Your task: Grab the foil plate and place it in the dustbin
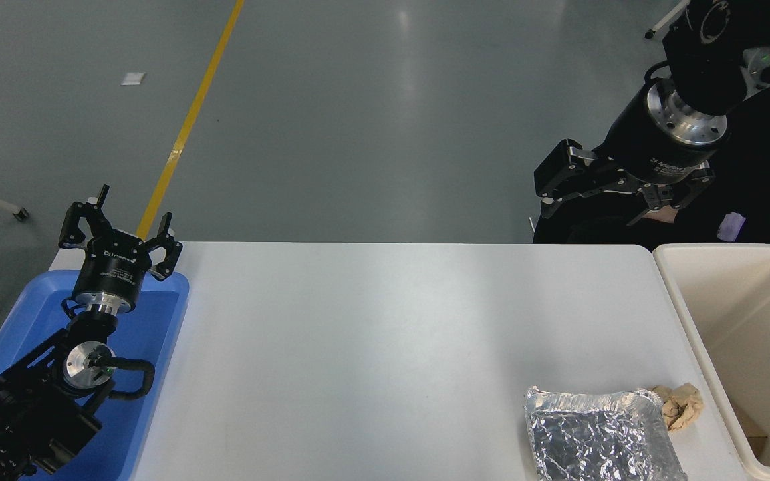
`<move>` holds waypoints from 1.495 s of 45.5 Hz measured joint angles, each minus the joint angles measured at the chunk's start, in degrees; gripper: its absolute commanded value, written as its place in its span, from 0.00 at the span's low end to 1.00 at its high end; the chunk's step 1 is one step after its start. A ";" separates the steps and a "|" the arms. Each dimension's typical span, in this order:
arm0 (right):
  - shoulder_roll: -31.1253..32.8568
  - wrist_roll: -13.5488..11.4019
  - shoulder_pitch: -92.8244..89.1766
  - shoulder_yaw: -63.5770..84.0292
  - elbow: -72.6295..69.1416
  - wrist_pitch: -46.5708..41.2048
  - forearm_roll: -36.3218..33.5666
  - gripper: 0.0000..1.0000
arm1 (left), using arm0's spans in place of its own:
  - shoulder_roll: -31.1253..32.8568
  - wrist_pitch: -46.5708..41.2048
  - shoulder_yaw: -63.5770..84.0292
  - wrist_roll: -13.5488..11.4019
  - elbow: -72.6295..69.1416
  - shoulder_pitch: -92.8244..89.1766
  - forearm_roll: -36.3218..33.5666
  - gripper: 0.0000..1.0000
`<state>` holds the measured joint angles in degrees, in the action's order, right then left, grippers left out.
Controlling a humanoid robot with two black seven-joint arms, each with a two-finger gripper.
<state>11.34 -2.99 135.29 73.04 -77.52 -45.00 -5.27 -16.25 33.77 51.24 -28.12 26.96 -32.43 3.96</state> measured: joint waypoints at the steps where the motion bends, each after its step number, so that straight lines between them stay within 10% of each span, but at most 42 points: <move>1: 0.00 0.00 -0.05 -0.02 0.00 0.00 0.00 1.00 | 0.00 0.01 0.00 0.00 0.00 0.00 0.00 0.99; 68: 0.03 0.00 -2.37 -0.23 0.07 0.00 -0.11 1.00 | 0.06 -0.14 -0.07 0.00 -0.04 -0.05 -0.01 0.99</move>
<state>11.37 -2.99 132.92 72.82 -77.46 -45.00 -5.39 -16.18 33.63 51.17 -28.12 26.92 -32.49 3.95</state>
